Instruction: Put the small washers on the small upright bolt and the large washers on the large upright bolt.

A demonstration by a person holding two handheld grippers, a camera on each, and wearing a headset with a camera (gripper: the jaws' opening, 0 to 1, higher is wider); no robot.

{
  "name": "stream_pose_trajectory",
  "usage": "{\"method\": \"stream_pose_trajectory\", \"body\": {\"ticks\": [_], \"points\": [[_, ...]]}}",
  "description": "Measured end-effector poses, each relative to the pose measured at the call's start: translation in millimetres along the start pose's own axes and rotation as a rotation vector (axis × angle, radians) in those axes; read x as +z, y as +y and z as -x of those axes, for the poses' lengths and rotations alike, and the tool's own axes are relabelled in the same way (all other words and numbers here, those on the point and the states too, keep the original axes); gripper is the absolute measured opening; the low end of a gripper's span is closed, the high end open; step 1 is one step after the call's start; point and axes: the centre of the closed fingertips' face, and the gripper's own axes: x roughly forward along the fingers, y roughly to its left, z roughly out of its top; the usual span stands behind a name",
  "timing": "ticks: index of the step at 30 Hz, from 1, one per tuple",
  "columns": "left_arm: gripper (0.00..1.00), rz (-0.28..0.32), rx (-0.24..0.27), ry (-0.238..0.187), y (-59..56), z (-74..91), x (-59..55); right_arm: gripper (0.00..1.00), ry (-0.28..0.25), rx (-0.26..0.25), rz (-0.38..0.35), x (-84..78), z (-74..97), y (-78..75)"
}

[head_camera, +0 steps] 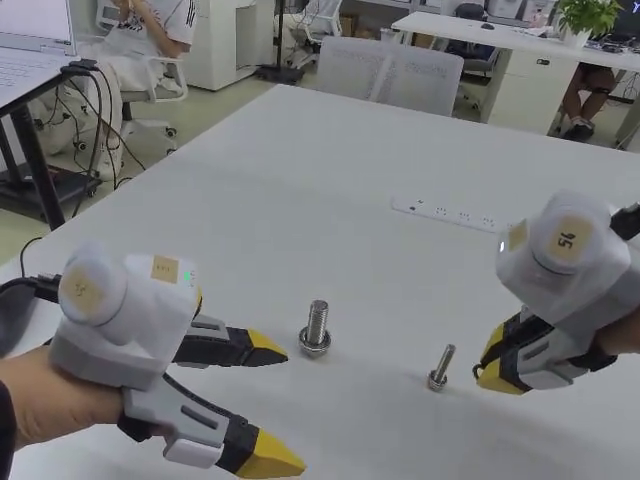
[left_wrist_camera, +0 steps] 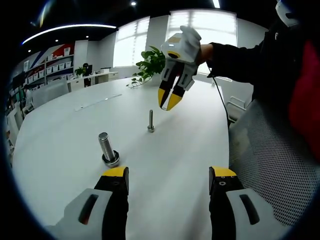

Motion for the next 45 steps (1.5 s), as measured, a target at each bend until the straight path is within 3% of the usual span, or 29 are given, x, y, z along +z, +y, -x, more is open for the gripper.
{"method": "stream_pose_trajectory", "body": {"ticks": [18, 45], "points": [[0.64, 0.006, 0.009, -0.003, 0.6, 0.1, -1.7, 0.13, -0.020, -0.014, 0.052, 25.0, -1.0, -10.5], [0.64, 0.013, 0.012, -0.005, 1.6, 2.1, -2.5, 0.14, 0.014, 0.020, 0.065, 25.1, -13.0, -11.9]]}}
